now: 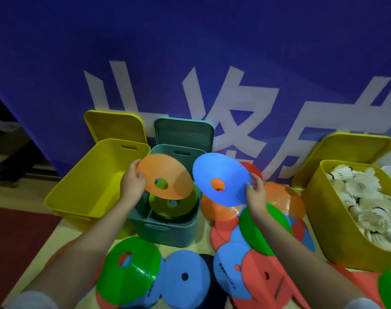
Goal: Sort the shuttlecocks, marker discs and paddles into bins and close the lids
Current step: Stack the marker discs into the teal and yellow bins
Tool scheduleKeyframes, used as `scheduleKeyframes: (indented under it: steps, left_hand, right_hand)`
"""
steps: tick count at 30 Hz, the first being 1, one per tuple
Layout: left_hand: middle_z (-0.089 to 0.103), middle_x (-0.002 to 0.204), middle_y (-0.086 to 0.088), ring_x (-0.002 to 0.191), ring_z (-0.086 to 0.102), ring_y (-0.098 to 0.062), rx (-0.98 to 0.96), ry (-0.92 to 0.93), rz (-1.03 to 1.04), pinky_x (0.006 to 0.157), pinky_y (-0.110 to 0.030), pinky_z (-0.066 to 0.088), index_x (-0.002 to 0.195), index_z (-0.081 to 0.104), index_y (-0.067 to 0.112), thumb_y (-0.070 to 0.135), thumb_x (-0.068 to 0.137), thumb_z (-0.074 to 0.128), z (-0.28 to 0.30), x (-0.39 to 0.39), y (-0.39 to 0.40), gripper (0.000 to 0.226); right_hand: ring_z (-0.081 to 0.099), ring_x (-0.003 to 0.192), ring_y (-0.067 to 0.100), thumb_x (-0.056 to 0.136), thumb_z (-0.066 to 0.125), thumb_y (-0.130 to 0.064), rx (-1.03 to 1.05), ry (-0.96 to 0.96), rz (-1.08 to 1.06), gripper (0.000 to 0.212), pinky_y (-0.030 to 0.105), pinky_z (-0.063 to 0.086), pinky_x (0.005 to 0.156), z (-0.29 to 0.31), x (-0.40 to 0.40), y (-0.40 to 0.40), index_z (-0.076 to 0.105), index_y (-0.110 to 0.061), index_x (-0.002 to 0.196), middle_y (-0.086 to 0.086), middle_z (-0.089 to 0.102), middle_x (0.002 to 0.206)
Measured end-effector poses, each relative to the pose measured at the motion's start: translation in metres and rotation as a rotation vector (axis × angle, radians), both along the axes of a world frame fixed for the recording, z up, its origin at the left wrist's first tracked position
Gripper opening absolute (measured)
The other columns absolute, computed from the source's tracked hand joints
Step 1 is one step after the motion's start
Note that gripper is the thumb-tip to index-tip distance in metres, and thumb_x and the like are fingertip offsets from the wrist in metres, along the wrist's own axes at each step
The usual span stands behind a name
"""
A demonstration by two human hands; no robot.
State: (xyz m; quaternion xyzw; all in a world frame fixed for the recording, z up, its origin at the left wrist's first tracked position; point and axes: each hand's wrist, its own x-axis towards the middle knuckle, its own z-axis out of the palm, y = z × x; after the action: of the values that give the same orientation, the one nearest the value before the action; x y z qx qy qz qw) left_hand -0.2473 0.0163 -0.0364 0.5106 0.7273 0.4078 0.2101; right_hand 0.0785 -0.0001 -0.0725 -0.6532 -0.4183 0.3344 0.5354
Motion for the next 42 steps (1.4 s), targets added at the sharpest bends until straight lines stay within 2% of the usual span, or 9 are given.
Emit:
scheduleKeyframes:
  steps: [6, 12, 20, 22, 25, 27, 32, 35, 42]
  left_hand:
    - [0.059, 0.126, -0.013, 0.107, 0.057, -0.034, -0.174, 0.122, -0.152, 0.074, -0.033, 0.042, 0.137, 0.044, 0.016, 0.009, 0.097, 0.042, -0.037, -0.005, 0.036, 0.041]
    - [0.062, 0.120, -0.019, 0.108, 0.058, -0.037, -0.349, 0.175, -0.275, 0.084, -0.038, 0.045, 0.131, 0.046, 0.013, 0.018, 0.096, 0.045, -0.075, 0.003, 0.068, 0.036]
    - [0.055, 0.127, -0.020, 0.116, 0.052, -0.038, -0.602, 0.244, -0.324, 0.097, -0.036, 0.044, 0.128, 0.053, 0.009, 0.021, 0.086, 0.047, -0.118, 0.003, 0.089, 0.044]
    - [0.045, 0.136, -0.021, 0.125, 0.043, -0.038, -0.504, 0.223, -0.321, 0.107, -0.038, 0.034, 0.137, 0.045, 0.010, 0.019, 0.089, 0.048, -0.099, 0.009, 0.089, 0.049]
    - [0.041, 0.140, -0.017, 0.130, 0.038, -0.032, -0.127, 0.168, -0.340, 0.109, -0.038, 0.029, 0.137, 0.046, 0.010, 0.011, 0.091, 0.051, -0.061, -0.002, 0.084, 0.046]
    - [0.042, 0.139, -0.013, 0.128, 0.040, -0.031, 0.053, 0.219, -0.343, 0.106, -0.039, 0.033, 0.136, 0.047, 0.010, 0.007, 0.091, 0.051, -0.047, -0.016, 0.080, 0.045]
    - [0.044, 0.141, -0.016, 0.117, 0.050, -0.036, -0.128, 0.247, -0.326, 0.090, -0.042, 0.045, 0.151, 0.022, 0.016, 0.010, 0.096, 0.044, -0.058, -0.042, 0.072, 0.060]
    - [0.051, 0.139, -0.012, 0.111, 0.057, -0.034, -0.183, 0.157, -0.288, 0.087, -0.041, 0.049, 0.150, 0.024, 0.019, 0.010, 0.097, 0.040, -0.065, -0.047, 0.076, 0.056]
    - [0.050, 0.138, -0.011, 0.117, 0.054, -0.031, -0.157, 0.052, -0.272, 0.093, -0.042, 0.047, 0.146, 0.032, 0.019, 0.007, 0.096, 0.040, -0.072, -0.048, 0.081, 0.053]
  right_hand:
    - [0.052, 0.099, 0.015, 0.093, 0.042, -0.004, 0.001, -0.010, -0.083, 0.042, 0.031, 0.043, 0.080, 0.009, -0.031, 0.017, 0.047, -0.011, 0.134, 0.004, 0.056, 0.122]
    - [0.048, 0.082, 0.011, 0.096, 0.043, -0.005, 0.006, -0.136, -0.082, 0.040, 0.031, 0.041, 0.074, 0.015, -0.053, 0.014, 0.044, -0.011, 0.136, -0.002, 0.052, 0.105]
    - [0.050, 0.102, 0.010, 0.095, 0.044, -0.007, -0.002, -0.242, -0.032, 0.044, 0.026, 0.039, 0.080, 0.010, -0.068, 0.018, 0.043, -0.015, 0.138, -0.005, 0.054, 0.119]
    - [0.055, 0.092, 0.016, 0.094, 0.044, -0.006, 0.002, -0.284, -0.025, 0.043, 0.031, 0.041, 0.072, 0.015, -0.074, 0.023, 0.045, -0.015, 0.136, 0.000, 0.061, 0.112]
    - [0.057, 0.067, 0.025, 0.092, 0.043, -0.006, 0.013, -0.393, 0.018, 0.043, 0.039, 0.040, 0.056, 0.027, -0.086, 0.033, 0.045, -0.016, 0.133, 0.010, 0.063, 0.081]
    - [0.056, 0.063, 0.020, 0.090, 0.043, -0.005, 0.016, -0.471, 0.091, 0.044, 0.035, 0.036, 0.051, 0.032, -0.098, 0.041, 0.044, -0.017, 0.132, 0.001, 0.059, 0.074]
    - [0.060, 0.094, 0.038, 0.086, 0.042, 0.000, -0.202, -0.701, 0.343, 0.068, 0.040, 0.047, 0.070, 0.018, -0.142, 0.072, 0.020, -0.012, 0.149, 0.020, 0.062, 0.112]
    - [0.058, 0.102, 0.037, 0.089, 0.043, -0.002, -0.368, -0.790, 0.400, 0.074, 0.037, 0.042, 0.072, 0.000, -0.164, 0.081, 0.006, -0.011, 0.152, 0.022, 0.057, 0.118]
    - [0.051, 0.120, 0.034, 0.096, 0.046, -0.011, -0.641, -0.664, 0.341, 0.053, 0.033, 0.041, 0.094, -0.044, -0.180, 0.072, 0.025, -0.004, 0.144, 0.020, 0.049, 0.133]
